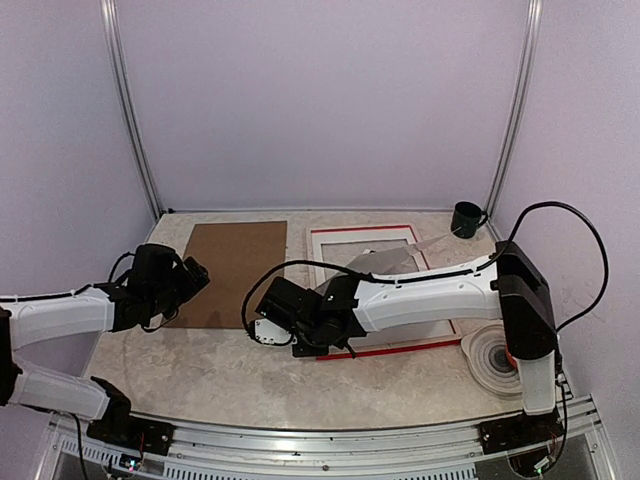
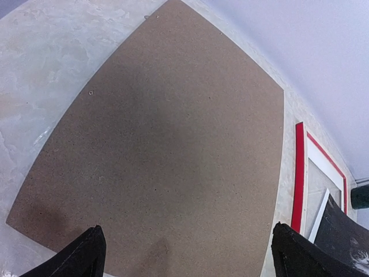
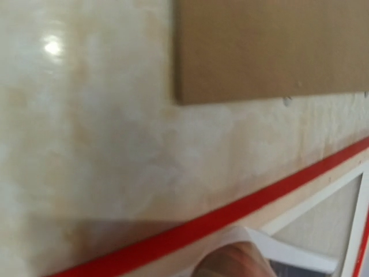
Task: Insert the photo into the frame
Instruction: Adjust the photo on the mat board.
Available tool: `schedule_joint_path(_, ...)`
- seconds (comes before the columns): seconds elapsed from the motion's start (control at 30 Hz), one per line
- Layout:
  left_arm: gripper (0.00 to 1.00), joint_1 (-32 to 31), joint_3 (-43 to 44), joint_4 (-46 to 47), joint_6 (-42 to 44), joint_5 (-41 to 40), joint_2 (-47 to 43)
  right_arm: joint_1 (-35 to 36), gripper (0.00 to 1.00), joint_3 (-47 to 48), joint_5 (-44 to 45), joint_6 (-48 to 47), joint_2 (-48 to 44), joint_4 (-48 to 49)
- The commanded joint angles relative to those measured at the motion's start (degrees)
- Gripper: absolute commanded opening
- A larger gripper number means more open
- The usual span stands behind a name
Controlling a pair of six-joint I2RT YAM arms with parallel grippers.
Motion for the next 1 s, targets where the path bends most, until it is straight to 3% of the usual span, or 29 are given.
schedule_joint_path(0.0,0.99,0.1,-1.5,3.4,-0.1,0.9,1.7,3.4,0.01,3.1,-0.6,-2.4,3.5,0.0)
schedule_joint_path(0.13,0.99,0.0,-2.1,4.8,-0.3,1.2,2.8,5.4,0.04,5.7,-2.8,-3.2,5.4,-0.6)
schedule_joint_path(0.2,0.99,-0.1,-2.3,5.0,-0.4,1.3,2.7,5.6,0.13,6.8,-5.4,-2.1,5.8,-1.8)
schedule_joint_path(0.3,0.99,-0.4,-2.3,5.5,-0.2,1.7,2.2,5.6,0.46,6.9,-6.8,0.2,4.7,-3.1)
schedule_joint_path(0.4,0.99,-0.9,-1.9,5.4,0.2,2.1,2.0,5.2,0.68,6.4,-6.7,6.2,1.8,-5.5)
schedule_joint_path(0.53,0.99,-2.7,-1.5,5.8,0.7,1.8,1.8,4.5,0.75,1.5,-14.7,16.0,-3.3,-6.8)
schedule_joint_path(0.77,0.99,-4.8,1.1,6.3,2.2,2.3,4.7,4.6,0.78,-12.8,-32.2,29.9,-19.2,1.2)
schedule_joint_path(0.87,0.99,-5.5,5.4,6.3,4.8,3.8,7.5,2.8,0.92,-16.8,-31.5,38.0,-27.5,4.5)
schedule_joint_path(0.97,0.99,-6.8,11.8,3.8,7.6,5.8,13.7,-2.5,0.93,-20.7,-33.2,47.6,-33.7,5.6)
